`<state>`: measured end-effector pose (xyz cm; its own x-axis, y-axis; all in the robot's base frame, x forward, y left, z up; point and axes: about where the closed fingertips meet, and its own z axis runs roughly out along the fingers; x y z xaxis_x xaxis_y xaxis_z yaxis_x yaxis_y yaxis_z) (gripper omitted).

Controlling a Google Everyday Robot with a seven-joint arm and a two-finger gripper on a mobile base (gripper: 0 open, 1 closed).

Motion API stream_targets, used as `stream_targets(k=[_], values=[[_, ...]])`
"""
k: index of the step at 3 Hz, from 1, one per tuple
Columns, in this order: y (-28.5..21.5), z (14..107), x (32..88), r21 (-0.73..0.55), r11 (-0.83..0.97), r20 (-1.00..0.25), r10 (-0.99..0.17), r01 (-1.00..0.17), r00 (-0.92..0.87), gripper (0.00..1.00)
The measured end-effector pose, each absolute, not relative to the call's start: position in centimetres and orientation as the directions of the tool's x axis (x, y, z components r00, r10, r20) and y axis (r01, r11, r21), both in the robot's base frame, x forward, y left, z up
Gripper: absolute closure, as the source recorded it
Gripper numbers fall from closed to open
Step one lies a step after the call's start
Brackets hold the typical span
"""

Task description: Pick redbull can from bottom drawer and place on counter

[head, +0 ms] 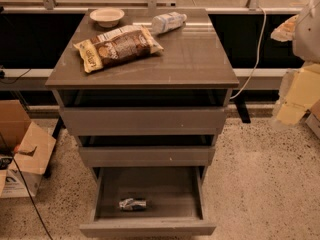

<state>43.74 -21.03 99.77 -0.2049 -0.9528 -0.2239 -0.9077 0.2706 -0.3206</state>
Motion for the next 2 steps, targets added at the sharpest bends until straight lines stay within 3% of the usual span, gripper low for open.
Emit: stream_targets(k=[2], values=[[-20.52, 99.25, 43.93, -0.315, 0.267, -0.241, -0.951, -0.911, -0.195, 0.00]])
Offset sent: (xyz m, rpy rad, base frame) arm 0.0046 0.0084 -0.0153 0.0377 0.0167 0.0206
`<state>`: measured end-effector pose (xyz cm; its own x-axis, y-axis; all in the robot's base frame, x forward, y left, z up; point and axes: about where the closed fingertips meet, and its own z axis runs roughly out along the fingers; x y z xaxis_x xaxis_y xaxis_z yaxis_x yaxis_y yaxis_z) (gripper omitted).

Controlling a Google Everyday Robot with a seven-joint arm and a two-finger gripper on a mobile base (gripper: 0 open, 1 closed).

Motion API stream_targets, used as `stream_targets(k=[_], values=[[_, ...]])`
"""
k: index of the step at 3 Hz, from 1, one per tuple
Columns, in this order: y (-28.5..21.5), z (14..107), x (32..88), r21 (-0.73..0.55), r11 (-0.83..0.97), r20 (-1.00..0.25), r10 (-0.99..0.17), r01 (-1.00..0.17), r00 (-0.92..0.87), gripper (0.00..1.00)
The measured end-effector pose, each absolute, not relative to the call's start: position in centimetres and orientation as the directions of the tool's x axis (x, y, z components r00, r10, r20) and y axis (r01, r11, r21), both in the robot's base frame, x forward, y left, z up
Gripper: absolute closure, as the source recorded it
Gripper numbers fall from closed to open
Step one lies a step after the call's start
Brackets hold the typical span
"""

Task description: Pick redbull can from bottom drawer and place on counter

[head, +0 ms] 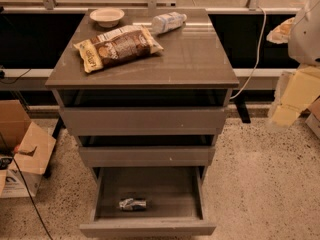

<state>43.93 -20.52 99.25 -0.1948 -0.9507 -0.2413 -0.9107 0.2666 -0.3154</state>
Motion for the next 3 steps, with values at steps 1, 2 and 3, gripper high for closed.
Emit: stream_targets(k=[1, 2, 3], values=[[-16.9, 96.2, 44.4, -0.294, 0.224, -0.330, -0.936, -0.929, -0.121, 0.00], [-14.1, 92.8, 44.6, -0.272, 0.192, -0.387, -0.919, -0.943, -0.075, 0.00], [-11.3, 87.7, 45.6, -0.260, 0.183, -0.449, -0.892, -0.948, -0.049, 0.00]])
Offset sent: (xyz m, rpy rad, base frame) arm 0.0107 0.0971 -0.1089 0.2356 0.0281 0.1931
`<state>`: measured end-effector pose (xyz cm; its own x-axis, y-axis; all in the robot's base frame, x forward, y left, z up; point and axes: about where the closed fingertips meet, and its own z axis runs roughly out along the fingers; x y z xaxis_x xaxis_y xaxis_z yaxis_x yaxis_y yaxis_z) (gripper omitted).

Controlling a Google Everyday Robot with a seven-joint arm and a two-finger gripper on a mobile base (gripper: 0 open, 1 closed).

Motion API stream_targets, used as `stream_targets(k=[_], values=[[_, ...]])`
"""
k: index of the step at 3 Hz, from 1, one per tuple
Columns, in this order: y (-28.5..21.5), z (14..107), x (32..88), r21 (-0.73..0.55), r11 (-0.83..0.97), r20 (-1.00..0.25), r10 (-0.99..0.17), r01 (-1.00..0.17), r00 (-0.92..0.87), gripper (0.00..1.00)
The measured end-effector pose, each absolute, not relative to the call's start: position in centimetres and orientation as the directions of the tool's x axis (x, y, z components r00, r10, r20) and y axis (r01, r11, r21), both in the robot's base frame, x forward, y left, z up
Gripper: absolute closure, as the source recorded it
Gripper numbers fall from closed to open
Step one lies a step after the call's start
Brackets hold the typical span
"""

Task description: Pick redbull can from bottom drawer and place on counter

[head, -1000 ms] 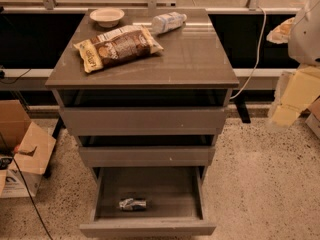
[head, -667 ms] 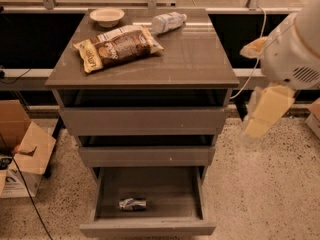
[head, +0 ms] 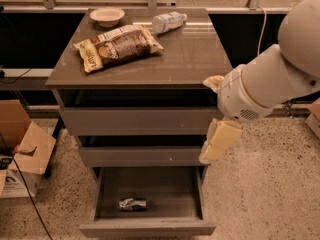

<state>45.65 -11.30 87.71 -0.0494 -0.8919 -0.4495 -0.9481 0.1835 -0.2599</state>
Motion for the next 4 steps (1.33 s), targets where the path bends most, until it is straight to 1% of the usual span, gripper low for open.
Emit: stream_targets(k=[1, 2, 3, 4], values=[[-11.4, 88.3, 45.6, -0.267, 0.184, -0.446, -0.894, -0.946, -0.048, 0.00], [-10.5, 87.4, 45.6, -0.258, 0.166, -0.409, -0.911, -0.952, -0.048, 0.00], [-8.8, 83.8, 45.6, -0.223, 0.150, -0.428, -0.903, -0.963, -0.042, 0.00], [-5.6, 76.8, 46.5, -0.203, 0.147, -0.507, -0.861, -0.968, -0.024, 0.00]])
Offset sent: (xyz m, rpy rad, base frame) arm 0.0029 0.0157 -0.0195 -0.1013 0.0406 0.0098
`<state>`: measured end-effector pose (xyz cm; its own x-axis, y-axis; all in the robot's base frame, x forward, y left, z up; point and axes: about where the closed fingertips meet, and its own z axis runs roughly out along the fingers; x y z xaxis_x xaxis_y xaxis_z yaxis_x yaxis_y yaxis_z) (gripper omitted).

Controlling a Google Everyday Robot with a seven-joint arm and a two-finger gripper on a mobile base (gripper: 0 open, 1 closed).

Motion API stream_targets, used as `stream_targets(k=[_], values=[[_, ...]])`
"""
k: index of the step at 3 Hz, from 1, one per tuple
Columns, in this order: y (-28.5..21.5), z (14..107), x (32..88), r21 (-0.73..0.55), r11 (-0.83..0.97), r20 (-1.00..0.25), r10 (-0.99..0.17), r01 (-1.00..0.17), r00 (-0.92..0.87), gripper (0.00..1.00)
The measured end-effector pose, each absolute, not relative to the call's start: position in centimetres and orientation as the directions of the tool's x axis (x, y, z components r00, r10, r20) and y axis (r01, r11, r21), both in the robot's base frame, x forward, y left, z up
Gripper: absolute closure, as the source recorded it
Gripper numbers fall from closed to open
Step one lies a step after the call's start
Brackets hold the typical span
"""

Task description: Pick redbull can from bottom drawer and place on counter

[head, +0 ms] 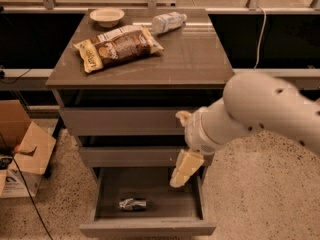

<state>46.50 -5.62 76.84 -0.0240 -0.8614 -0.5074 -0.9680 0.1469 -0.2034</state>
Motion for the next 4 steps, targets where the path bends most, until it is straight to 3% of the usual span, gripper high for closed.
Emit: stream_targets(k=[1, 3, 4], values=[[-3.9, 72.2, 47.8, -0.199, 0.165, -0.563, -0.826, -0.966, -0.025, 0.00], [-3.1, 70.6, 48.6, -0.194, 0.186, -0.548, -0.835, -0.963, -0.051, 0.00], [-0.5, 66.8, 49.4, -0.174, 0.178, -0.553, -0.831, -0.968, -0.053, 0.00]])
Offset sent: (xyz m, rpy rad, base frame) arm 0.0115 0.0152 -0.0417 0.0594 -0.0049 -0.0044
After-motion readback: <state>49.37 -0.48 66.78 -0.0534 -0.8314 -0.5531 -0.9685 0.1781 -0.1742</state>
